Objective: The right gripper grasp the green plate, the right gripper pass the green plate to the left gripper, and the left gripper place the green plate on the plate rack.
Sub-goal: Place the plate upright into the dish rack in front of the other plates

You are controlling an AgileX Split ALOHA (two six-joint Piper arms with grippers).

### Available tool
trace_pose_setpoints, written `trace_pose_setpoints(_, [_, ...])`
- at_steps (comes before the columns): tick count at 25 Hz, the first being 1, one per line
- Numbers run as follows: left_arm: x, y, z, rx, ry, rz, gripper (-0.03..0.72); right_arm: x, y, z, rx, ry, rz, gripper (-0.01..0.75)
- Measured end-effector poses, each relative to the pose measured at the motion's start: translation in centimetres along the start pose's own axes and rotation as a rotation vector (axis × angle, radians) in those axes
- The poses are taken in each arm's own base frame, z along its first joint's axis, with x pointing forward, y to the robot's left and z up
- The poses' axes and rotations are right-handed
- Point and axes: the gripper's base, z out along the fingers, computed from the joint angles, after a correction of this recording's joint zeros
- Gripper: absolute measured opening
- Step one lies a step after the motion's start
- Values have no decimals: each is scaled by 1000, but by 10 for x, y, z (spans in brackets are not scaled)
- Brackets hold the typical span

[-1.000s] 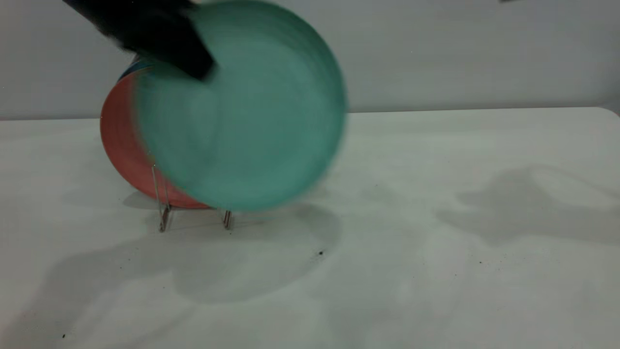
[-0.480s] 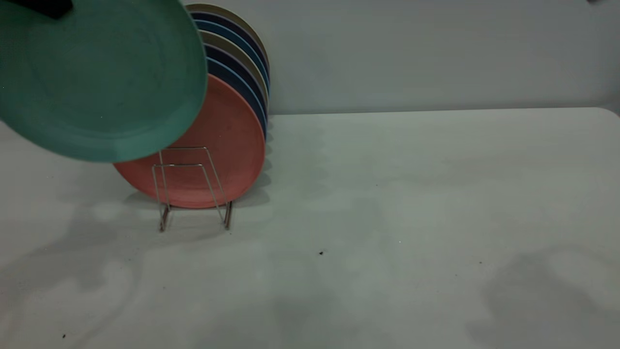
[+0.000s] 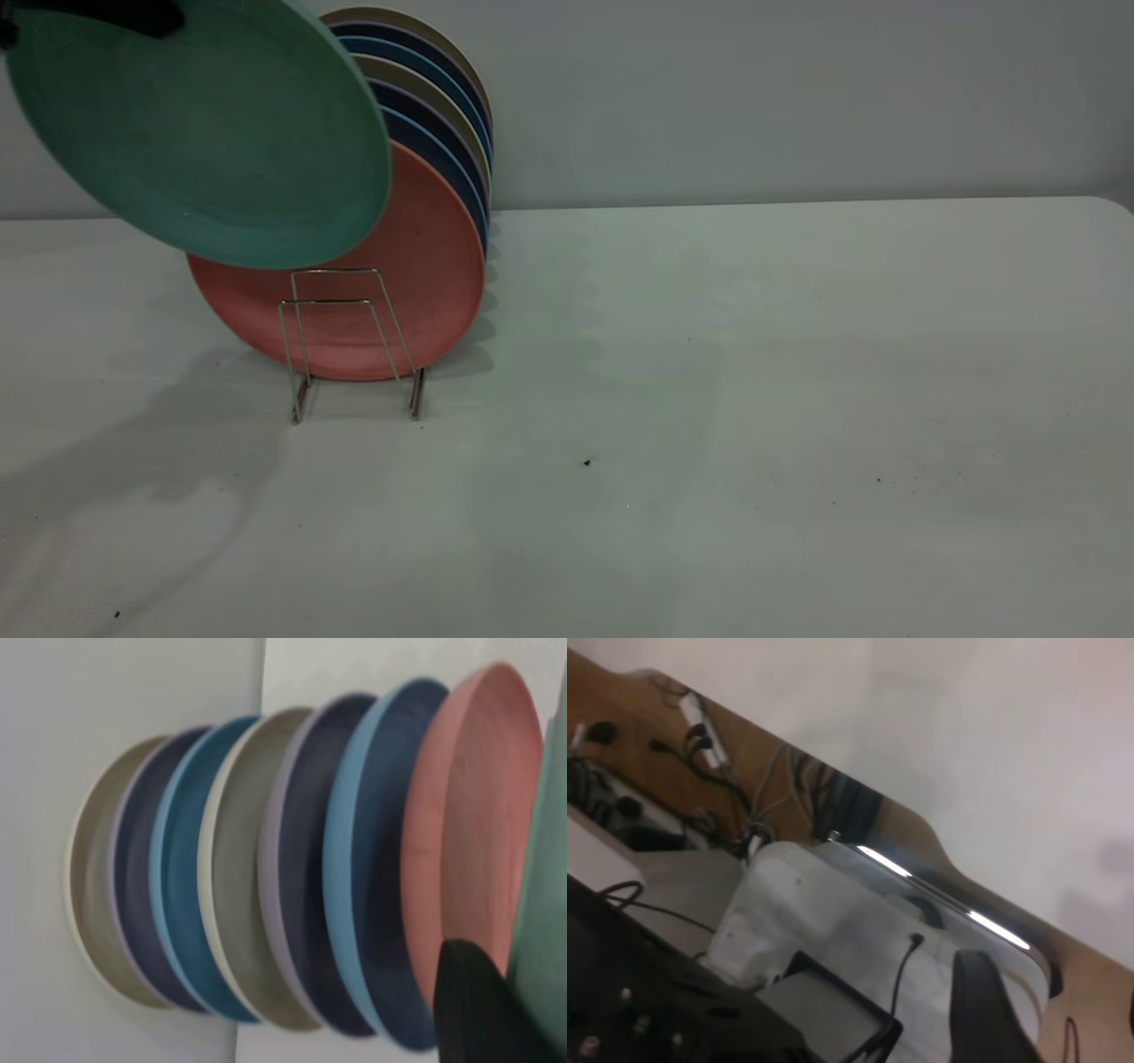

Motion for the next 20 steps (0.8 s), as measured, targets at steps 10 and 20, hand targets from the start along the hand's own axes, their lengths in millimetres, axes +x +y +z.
trace_pose_setpoints(10, [5, -2, 12, 20, -10, -31, 117, 24, 17, -21, 97, -116, -37, 415])
trace_pose_setpoints(20, [13, -5, 25, 45, -3, -53, 117, 31, 18, -26, 135, -136, -20, 415])
